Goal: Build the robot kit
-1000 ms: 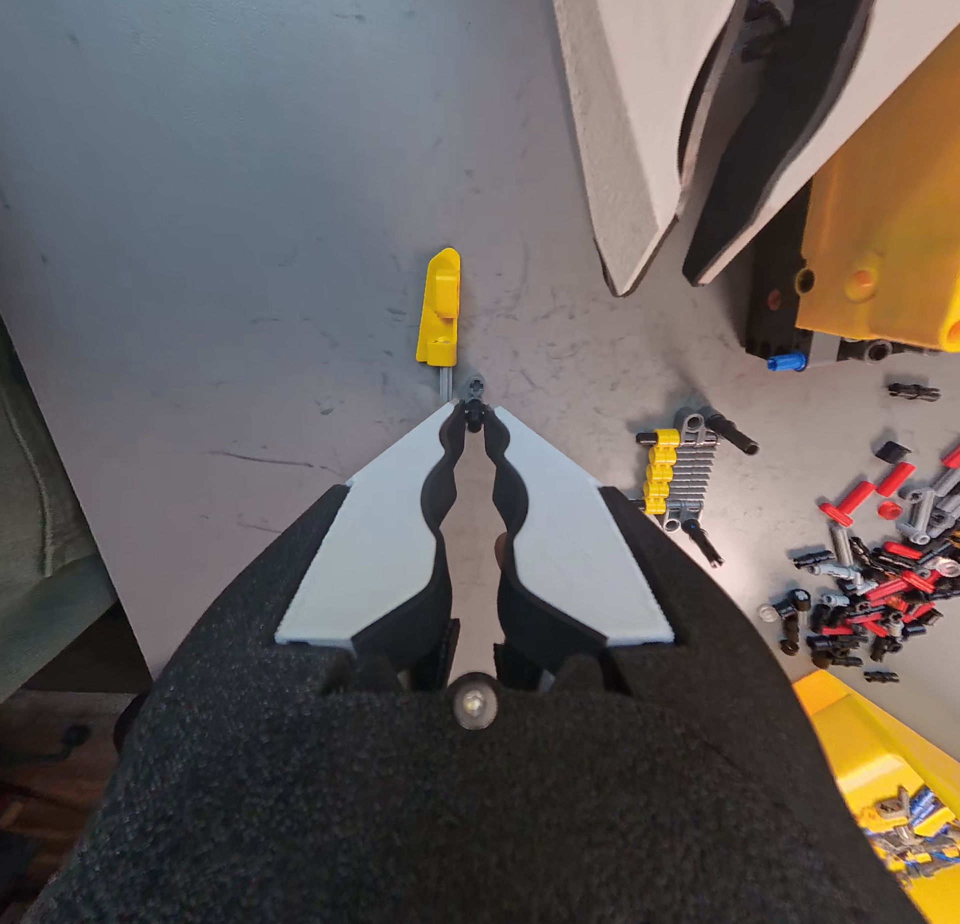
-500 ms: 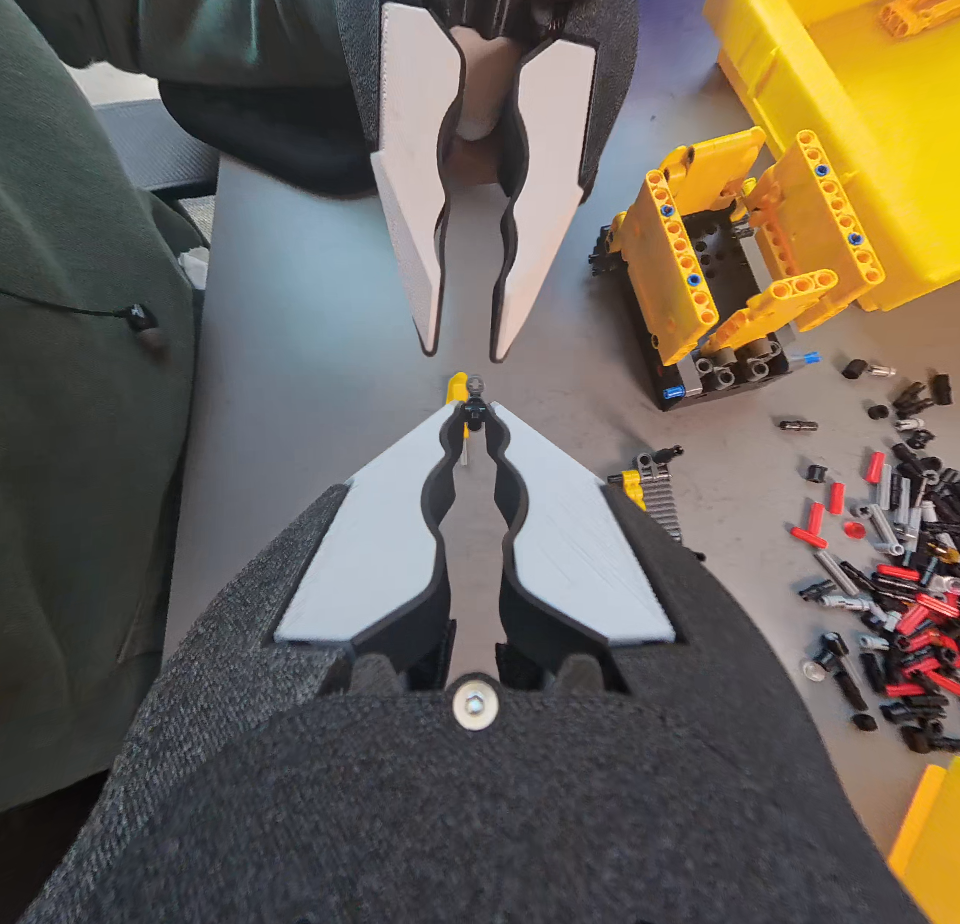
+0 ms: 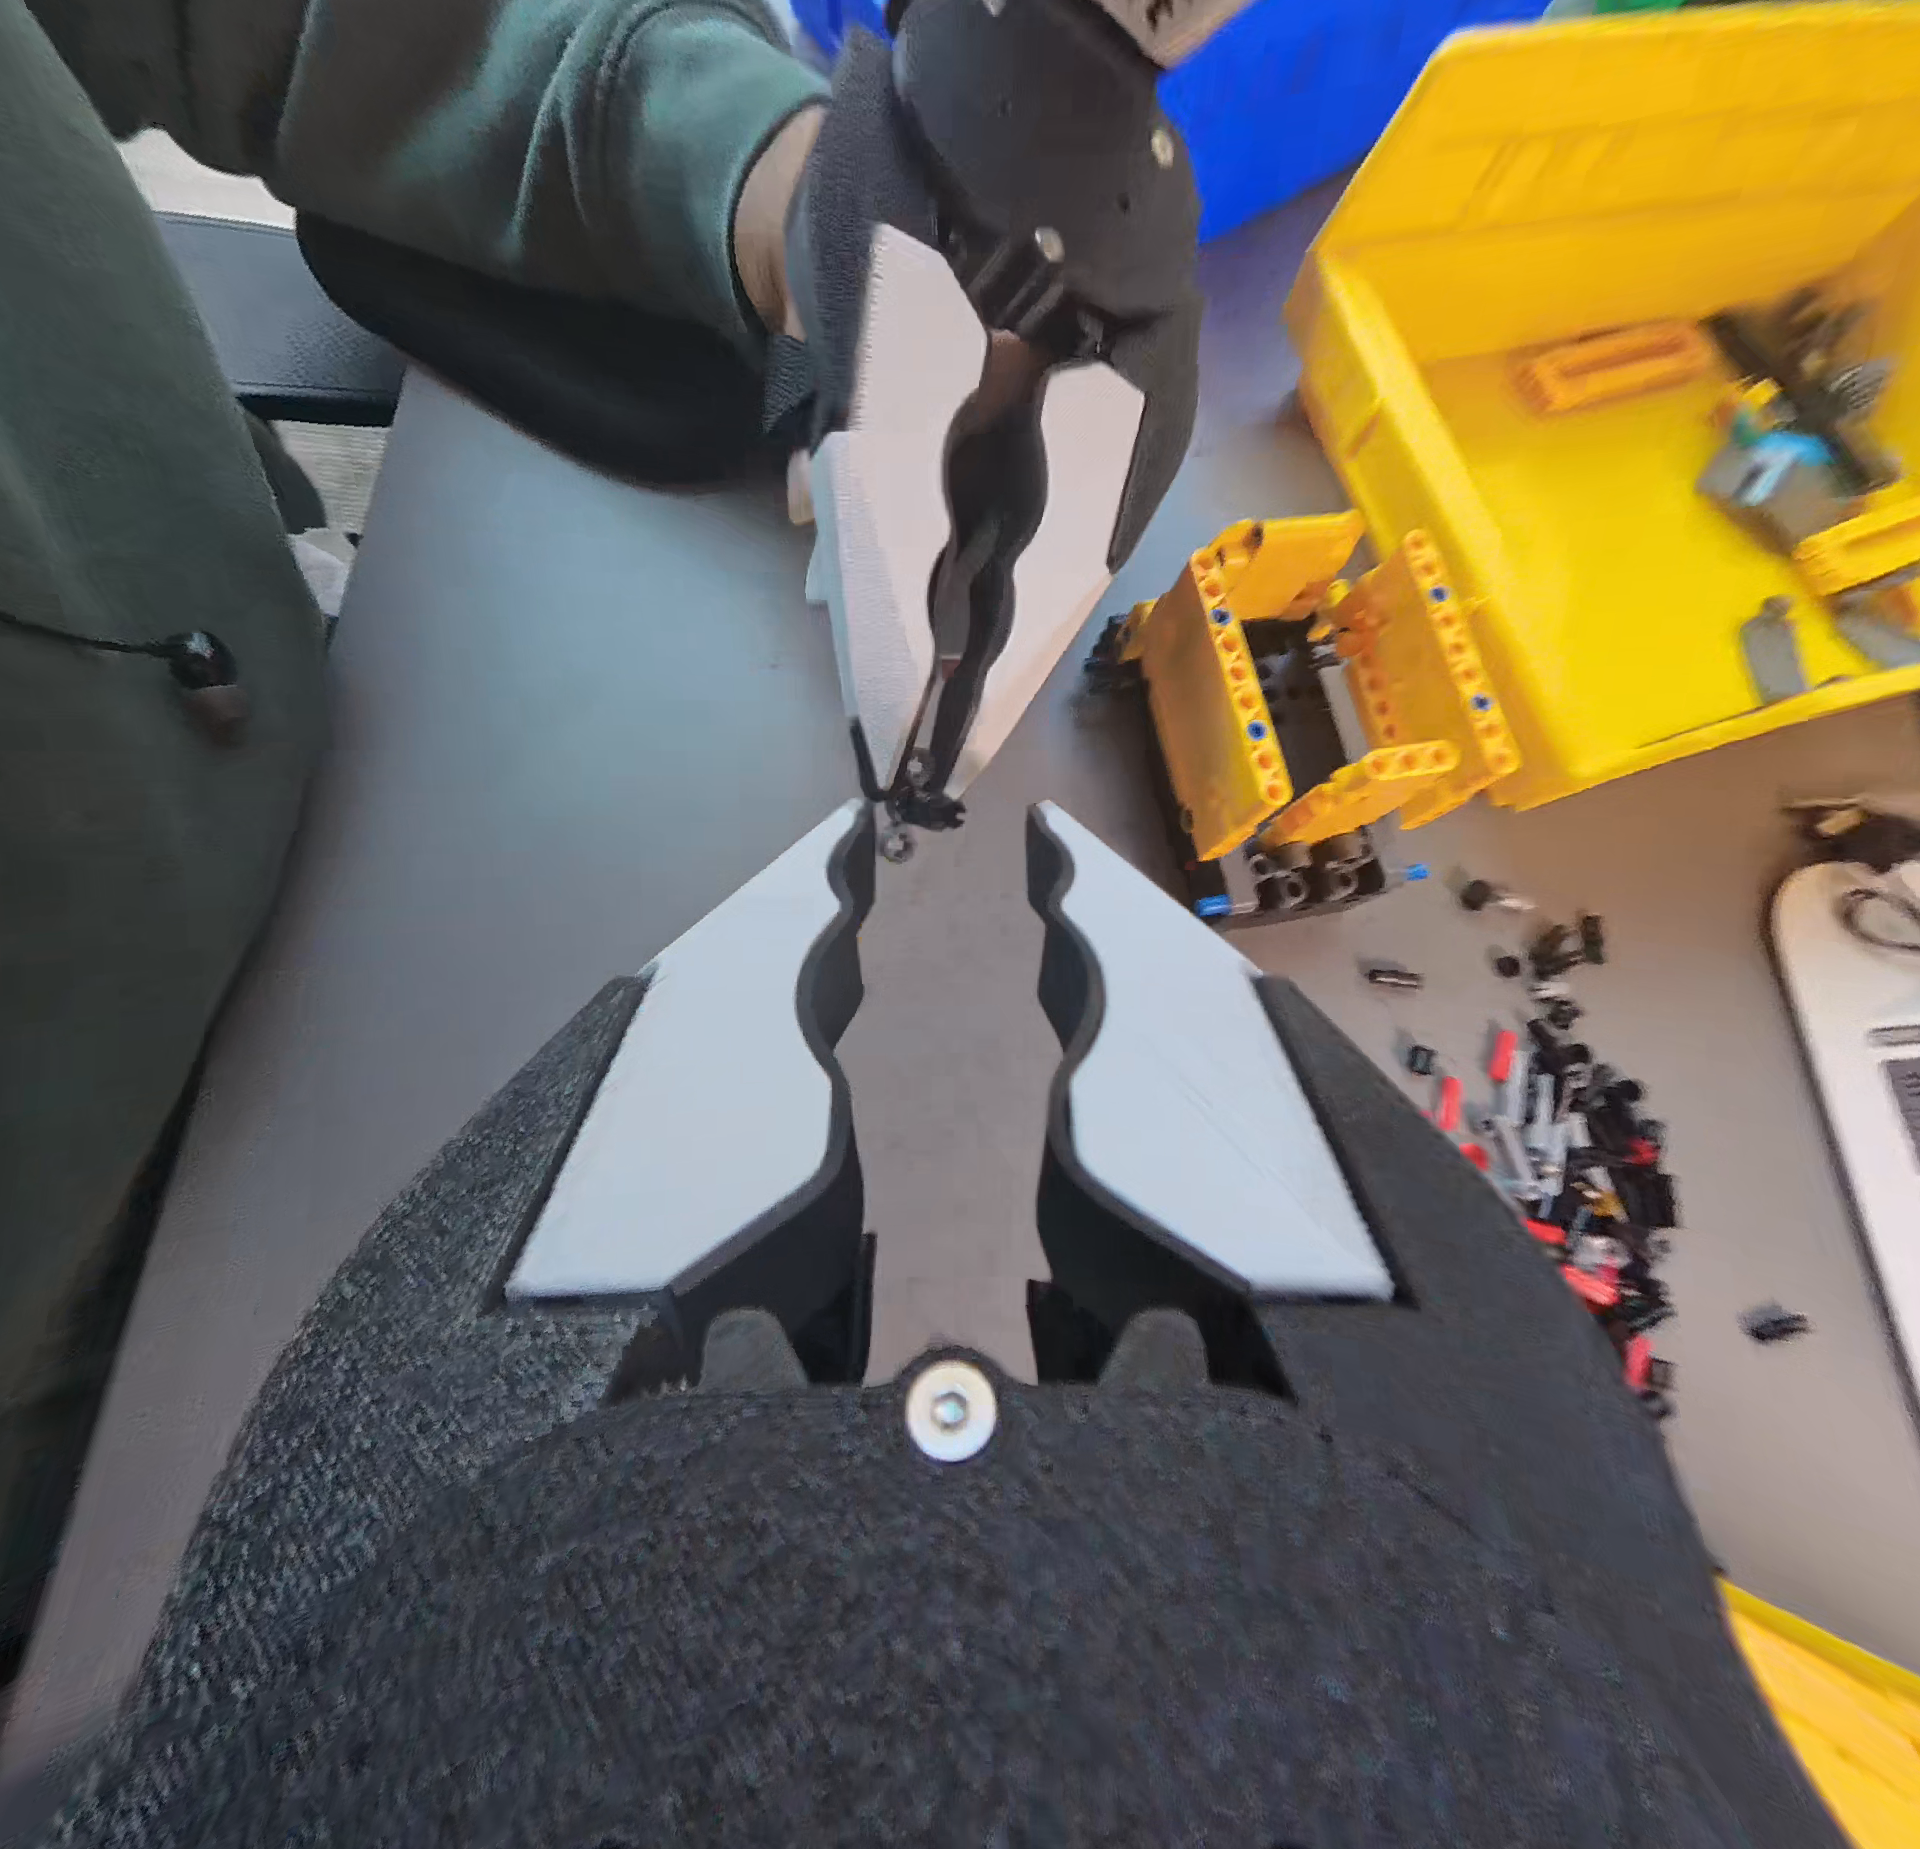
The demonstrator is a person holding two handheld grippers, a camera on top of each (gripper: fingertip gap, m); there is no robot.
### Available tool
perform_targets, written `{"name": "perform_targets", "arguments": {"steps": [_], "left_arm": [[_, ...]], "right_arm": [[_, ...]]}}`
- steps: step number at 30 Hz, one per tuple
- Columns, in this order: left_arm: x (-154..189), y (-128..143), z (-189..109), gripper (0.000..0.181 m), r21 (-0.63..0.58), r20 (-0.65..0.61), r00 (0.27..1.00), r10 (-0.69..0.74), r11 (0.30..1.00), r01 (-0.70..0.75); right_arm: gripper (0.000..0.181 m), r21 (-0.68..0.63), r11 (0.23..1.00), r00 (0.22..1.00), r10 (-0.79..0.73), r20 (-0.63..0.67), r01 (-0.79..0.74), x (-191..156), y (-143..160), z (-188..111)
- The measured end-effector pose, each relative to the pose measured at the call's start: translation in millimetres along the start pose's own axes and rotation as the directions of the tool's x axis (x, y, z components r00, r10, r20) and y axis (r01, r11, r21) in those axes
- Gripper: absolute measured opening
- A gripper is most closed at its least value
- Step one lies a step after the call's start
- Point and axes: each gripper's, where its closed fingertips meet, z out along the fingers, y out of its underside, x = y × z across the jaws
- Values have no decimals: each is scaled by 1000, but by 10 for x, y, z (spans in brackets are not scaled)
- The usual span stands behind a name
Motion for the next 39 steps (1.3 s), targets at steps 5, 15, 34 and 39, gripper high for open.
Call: {"name": "perform_targets", "arguments": {"steps": [5, 15, 34, 39], "left_arm": [[-38, -277, -162, 5, 194, -174, 941, -289, 927, 320], [-44, -239, -105, 5, 180, -265, 866, -423, 861, 476], [-40, -189, -37, 5, 150, -312, 809, -498, 815, 559], [-69, -230, -96, 18, 172, -303, 826, -476, 825, 538]], "right_arm": [[42, 67, 979, 950, -171, -262, 195, 122, -123, -77], [26, 27, 950, 898, -285, -336, 312, 166, -121, 0], [21, 104, 970, 939, -184, -289, 222, 85, -23, 20], [22, 131, 967, 933, -166, -318, 217, 152, -37, -1]]}}
